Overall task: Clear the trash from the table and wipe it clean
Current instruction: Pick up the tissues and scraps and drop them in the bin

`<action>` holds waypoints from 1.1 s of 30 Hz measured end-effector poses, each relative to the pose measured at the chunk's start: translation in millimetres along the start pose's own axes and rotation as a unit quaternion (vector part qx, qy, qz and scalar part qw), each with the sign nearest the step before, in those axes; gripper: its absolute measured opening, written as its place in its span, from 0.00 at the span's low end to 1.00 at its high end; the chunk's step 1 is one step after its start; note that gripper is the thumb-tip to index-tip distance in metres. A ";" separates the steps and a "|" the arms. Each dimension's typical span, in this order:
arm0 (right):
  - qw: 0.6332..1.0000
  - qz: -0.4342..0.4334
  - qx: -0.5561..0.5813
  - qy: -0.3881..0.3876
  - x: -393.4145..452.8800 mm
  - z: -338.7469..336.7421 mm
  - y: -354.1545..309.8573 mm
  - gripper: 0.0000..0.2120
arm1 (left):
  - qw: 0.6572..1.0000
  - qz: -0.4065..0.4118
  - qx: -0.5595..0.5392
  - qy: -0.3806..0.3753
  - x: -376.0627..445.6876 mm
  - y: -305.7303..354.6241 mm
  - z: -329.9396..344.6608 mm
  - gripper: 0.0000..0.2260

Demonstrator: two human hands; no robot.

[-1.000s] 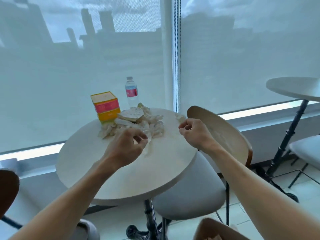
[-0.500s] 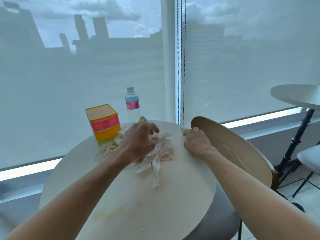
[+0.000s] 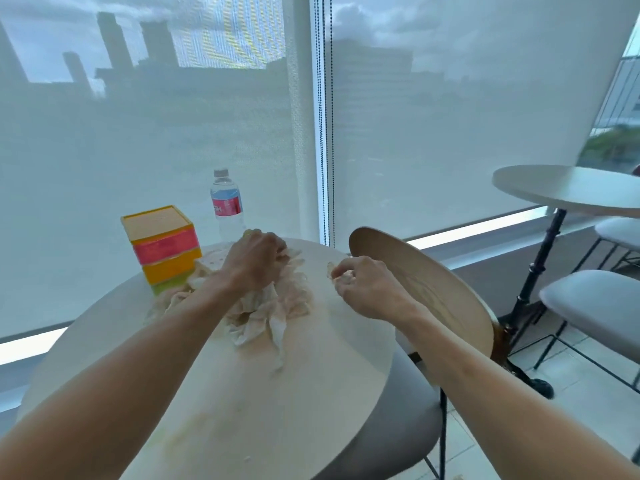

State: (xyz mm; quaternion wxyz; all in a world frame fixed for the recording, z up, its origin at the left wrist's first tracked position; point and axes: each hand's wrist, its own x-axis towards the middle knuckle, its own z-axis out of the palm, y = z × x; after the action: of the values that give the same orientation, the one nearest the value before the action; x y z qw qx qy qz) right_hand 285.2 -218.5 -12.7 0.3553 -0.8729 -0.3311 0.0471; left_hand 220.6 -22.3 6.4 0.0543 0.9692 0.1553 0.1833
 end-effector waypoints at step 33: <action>0.990 0.043 0.123 -0.057 -233.1 -16.3 119.8 0.09 | 0.873 -0.013 -0.479 0.091 -224.6 167.9 -17.0 0.09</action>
State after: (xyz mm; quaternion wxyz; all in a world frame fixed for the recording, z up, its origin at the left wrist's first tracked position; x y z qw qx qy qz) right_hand 174.7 -433.9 -114.3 0.4379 -0.8318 -0.3050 0.1526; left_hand 62.8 -252.3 -26.6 0.5001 0.8011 0.0654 0.3222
